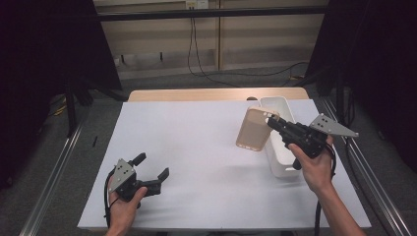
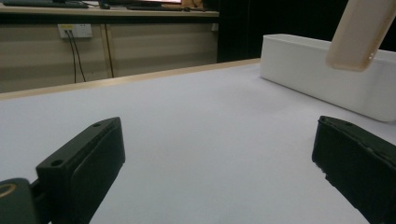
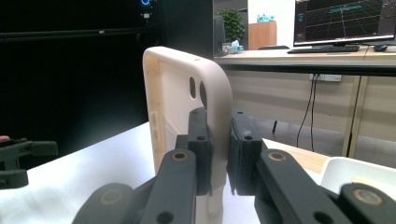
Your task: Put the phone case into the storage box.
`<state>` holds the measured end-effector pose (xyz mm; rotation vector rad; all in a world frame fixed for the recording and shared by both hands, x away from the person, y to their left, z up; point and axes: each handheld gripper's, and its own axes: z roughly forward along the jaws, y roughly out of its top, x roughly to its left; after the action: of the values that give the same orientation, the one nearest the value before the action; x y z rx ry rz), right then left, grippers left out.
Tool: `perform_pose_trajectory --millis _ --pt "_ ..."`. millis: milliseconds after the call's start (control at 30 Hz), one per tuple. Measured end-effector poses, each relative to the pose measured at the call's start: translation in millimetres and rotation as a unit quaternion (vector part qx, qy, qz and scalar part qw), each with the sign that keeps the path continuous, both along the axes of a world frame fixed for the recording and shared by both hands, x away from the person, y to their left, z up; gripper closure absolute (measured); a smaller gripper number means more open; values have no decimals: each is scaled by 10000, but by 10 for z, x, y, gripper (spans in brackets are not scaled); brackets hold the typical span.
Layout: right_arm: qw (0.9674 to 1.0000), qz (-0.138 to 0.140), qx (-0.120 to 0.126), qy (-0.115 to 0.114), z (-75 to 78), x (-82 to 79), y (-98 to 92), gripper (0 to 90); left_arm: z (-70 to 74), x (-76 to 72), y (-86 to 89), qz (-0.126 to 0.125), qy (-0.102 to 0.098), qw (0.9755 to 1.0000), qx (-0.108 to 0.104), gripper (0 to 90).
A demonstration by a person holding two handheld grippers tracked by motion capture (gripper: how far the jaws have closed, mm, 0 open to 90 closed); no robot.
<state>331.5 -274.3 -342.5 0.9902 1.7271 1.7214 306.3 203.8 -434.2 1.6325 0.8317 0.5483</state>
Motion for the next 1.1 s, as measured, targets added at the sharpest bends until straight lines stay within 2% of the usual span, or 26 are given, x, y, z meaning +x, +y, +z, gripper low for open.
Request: perform_pose_trajectory --millis 167,367,467,533,600,667,933,1100 --pt "10000 -32 29 -18 39 25 -30 816 16 -4 0 39 -37 10000 -66 28" --pt "9999 -91 17 -69 114 61 -105 816 8 -6 15 68 57 9998 -152 28" --pt "9999 -124 7 -89 162 74 -146 815 15 -1 19 76 12 9999 -93 28" --pt "9998 -147 -16 -99 196 84 -174 816 16 3 24 99 59 9998 -148 28" --pt "9998 -139 -51 -107 224 96 -202 816 12 21 38 140 78 9998 -92 28" --pt "9998 -165 -92 -98 252 107 -232 816 8 26 44 151 117 9997 -169 28" --pt "9994 -284 -163 -131 372 148 -366 816 31 21 64 101 68 9998 -129 28" --pt "9989 -402 -196 -101 370 186 -469 815 37 14 72 103 46 9999 -127 28"
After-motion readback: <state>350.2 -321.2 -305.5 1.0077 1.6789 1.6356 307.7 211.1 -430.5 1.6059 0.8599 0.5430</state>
